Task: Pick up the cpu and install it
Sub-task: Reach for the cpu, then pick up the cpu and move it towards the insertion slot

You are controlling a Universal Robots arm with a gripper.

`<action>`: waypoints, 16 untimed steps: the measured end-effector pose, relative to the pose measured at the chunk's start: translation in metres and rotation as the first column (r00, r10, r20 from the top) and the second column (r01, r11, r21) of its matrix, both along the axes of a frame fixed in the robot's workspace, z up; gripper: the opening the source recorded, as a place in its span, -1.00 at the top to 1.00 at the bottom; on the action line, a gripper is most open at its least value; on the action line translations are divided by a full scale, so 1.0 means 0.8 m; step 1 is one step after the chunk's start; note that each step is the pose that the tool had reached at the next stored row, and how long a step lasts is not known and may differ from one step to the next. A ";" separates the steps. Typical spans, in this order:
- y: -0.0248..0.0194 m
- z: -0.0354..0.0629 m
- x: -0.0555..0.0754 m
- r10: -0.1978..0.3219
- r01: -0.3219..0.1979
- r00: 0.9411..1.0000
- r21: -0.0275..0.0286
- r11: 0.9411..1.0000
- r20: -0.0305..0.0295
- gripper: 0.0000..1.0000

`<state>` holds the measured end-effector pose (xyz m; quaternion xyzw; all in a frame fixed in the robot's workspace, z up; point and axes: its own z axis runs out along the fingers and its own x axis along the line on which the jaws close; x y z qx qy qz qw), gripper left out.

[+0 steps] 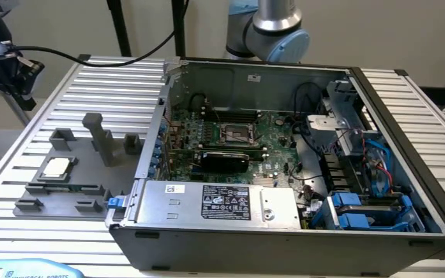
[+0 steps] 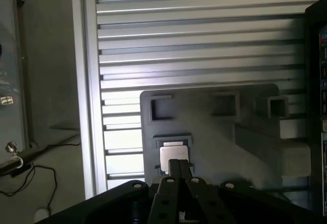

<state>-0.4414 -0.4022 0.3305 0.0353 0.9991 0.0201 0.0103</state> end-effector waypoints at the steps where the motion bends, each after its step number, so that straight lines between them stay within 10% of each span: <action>1: -0.0001 0.000 -0.001 0.000 0.000 1.000 0.000 1.000 0.000 0.79; 16: -0.0001 0.000 -0.001 0.000 0.000 1.000 0.000 1.000 0.000 0.76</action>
